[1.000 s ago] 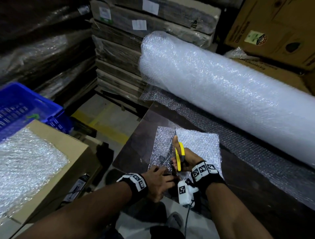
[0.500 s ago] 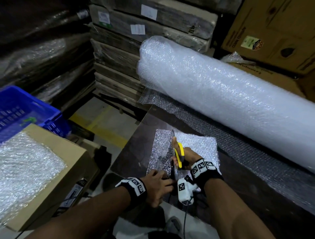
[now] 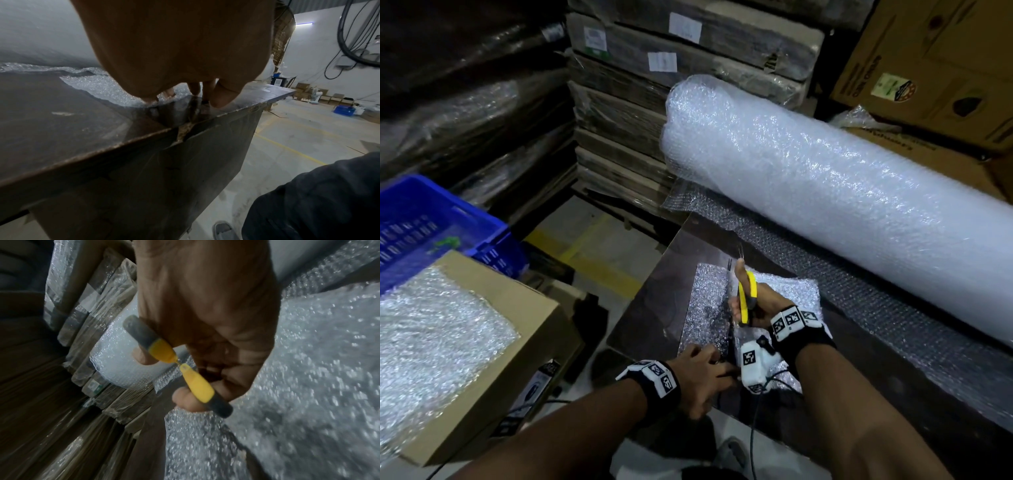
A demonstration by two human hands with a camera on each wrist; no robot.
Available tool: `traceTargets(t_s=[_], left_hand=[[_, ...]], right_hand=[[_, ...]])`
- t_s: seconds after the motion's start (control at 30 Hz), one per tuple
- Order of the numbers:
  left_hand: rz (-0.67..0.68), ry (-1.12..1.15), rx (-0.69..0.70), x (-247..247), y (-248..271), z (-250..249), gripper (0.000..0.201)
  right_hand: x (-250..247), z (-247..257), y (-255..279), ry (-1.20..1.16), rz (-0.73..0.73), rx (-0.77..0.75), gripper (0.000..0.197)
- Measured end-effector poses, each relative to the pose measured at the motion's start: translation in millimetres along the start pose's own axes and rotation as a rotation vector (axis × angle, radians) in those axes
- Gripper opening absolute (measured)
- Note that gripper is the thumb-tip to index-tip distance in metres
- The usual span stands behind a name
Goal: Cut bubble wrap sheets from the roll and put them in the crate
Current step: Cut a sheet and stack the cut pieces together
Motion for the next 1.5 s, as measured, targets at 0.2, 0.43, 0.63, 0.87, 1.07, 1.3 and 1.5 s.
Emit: traceTargets(t_s=[0.2,0.43,0.63,0.87,1.07,1.3,1.5], left_hand=[[-0.059,-0.026,-0.001,-2.1,0.1,-2.9,0.064],[-0.089,-0.032,-0.065,-10.1,-3.4,-7.4,0.051],[-0.042,-0.060,0.061,-9.0,-4.5,-2.9,0.055],[-0.123,-0.283,0.205,-28.1,-5.3,-13.5,0.037],[-0.199,-0.281,0.093,-29.9,-34.7,-37.8,0.036],[-0.222,-0.174,-0.120,-28.0,-38.6,-73.1,0.040],[-0.191,-0.157,-0.256,-27.9,-36.2,-68.9,0.039]], right_hand=[[-33.5,22.4,5.1,0.026,-0.177,-0.162,0.055],[-79.2,-7.5,51.4,0.141,-0.388,-0.203,0.037],[-138.5,-73.9,113.2,0.515,-0.738,-0.092,0.053],[-193.0,-167.0,140.6,0.640,-0.813,0.057,0.056],[-215.0,-194.0,138.8,0.753,-0.784,0.013,0.056],[-213.3,-195.5,140.5,0.905,-0.674,-0.145,0.051],[-214.7,-193.5,144.2,0.935,-0.629,-0.227,0.051]])
Point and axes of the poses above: each hand's wrist, its own y-axis away from the middle knuckle, its own x-axis out of the palm, z = x × y, the point moved 5 cm from there along -y, towards the middle knuckle, and after that the axes turned 9 degrees about -z, right-handed, at the moved point
